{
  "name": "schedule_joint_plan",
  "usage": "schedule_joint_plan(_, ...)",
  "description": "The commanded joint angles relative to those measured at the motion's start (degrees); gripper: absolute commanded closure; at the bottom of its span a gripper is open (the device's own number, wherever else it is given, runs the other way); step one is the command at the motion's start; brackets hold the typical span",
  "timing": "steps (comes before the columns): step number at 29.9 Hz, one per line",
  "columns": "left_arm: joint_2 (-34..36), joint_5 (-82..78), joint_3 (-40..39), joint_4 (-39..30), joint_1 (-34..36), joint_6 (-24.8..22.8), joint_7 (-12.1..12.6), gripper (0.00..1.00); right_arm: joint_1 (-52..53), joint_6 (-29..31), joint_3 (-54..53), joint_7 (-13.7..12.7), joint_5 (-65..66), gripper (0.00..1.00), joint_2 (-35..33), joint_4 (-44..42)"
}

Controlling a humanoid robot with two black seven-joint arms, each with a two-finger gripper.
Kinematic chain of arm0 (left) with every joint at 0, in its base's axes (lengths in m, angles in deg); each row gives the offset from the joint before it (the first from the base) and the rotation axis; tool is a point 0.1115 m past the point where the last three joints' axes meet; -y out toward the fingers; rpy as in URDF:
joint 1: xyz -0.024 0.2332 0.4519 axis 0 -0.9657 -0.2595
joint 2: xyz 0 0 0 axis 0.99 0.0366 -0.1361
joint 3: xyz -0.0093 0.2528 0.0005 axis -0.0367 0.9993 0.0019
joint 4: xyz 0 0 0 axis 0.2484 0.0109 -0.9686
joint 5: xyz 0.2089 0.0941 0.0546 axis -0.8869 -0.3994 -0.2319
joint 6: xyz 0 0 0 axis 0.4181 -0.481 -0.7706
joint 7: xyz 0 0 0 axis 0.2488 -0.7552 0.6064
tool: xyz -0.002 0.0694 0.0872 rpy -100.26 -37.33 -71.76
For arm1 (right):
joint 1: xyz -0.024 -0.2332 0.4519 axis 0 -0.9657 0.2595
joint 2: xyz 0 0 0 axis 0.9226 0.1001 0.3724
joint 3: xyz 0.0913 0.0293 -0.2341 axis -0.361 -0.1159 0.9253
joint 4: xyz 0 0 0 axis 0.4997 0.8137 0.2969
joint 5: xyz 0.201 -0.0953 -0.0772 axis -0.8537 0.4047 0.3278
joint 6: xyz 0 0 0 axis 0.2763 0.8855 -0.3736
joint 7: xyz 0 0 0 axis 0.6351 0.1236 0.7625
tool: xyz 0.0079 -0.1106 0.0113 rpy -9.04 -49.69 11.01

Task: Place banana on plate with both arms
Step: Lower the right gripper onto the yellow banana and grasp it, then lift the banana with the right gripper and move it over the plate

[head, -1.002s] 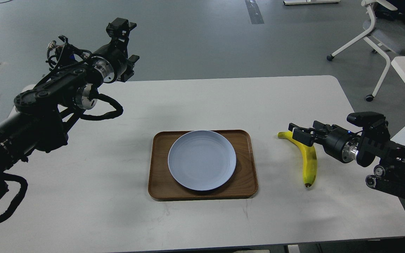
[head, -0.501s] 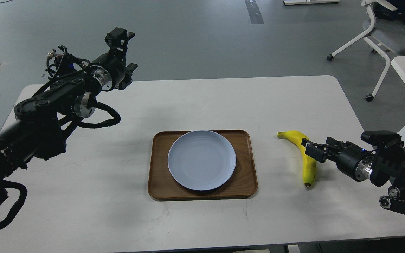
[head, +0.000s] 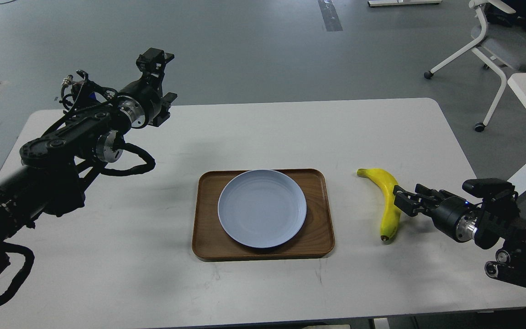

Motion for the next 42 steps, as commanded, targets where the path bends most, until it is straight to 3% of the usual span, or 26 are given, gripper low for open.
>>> schedule_joint_plan(1,0.03,-0.02,0.01,0.01,-0.01,-0.03,-1.08,0.02,1.4,-0.05,-0.11,0.13,-0.34,0.29,0.25,0.48)
schedule_joint_plan(10,-0.05,-0.46,0.1,0.01,-0.1,0.06,-1.35,0.02,0.09,-0.05,0.33,0.48,0.1,0.29,0.86,0.49)
schedule_joint_plan(13,-0.05,-1.78,0.1,0.01,-0.19,0.24,-1.44,0.02,-2.37,-0.05,1.03,0.48,0.1,0.33,2.8,-0.04)
schedule_joint_plan(14,-0.05,-1.87,0.1,0.01,-0.19,0.32,-1.52,0.02,-2.64,-0.05,1.38,0.31,0.1,0.37,3.41,-0.39)
schedule_joint_plan(15,-0.05,-1.87,0.18,0.01,-0.45,0.33,-1.52,0.02,-2.73,-0.05,1.38,0.31,0.1,0.47,3.85,-1.26)
schedule_joint_plan(16,-0.05,-1.87,0.18,0.01,-0.45,0.33,-1.52,0.02,-2.73,-0.05,1.38,0.31,0.1,0.47,3.86,-1.27)
schedule_joint_plan(17,-0.05,-1.87,0.18,0.01,-0.54,0.33,-1.52,0.02,-2.73,-0.14,1.29,0.31,0.1,0.63,4.2,-2.14)
schedule_joint_plan(18,-0.05,-1.87,0.18,0.01,-0.54,0.33,-1.52,0.02,-2.73,-0.75,1.38,0.57,0.1,0.72,4.73,-2.85)
schedule_joint_plan(20,-0.05,-1.87,0.18,0.01,-0.54,0.33,-1.87,0.02,-2.64,-1.95,1.29,0.57,-0.34,0.81,5.35,-3.2)
schedule_joint_plan(27,0.03,-1.95,0.18,0.01,-1.06,0.41,-2.58,0.02,-1.24,-1.95,0.85,1.1,-2.36,0.9,4.83,-1.63)
schedule_joint_plan(29,0.03,-1.87,0.18,0.01,-1.33,0.41,-2.58,0.02,-1.23,-1.95,0.85,1.54,-2.45,1.0,4.47,-0.14)
schedule_joint_plan(36,0.12,-1.96,0.18,0.01,-1.59,0.41,-2.58,0.02,2.45,-1.95,0.59,1.89,-2.62,1.0,3.33,4.79)
schedule_joint_plan(40,0.12,-1.96,0.18,0.01,-1.6,0.41,-2.58,0.02,8.15,-1.95,1.29,5.57,-2.89,1.0,4.03,6.38)
schedule_joint_plan(42,0.03,-1.96,0.18,0.01,-1.6,0.5,-2.49,0.02,9.92,-1.95,1.73,6.02,-2.89,1.0,5.34,6.29)
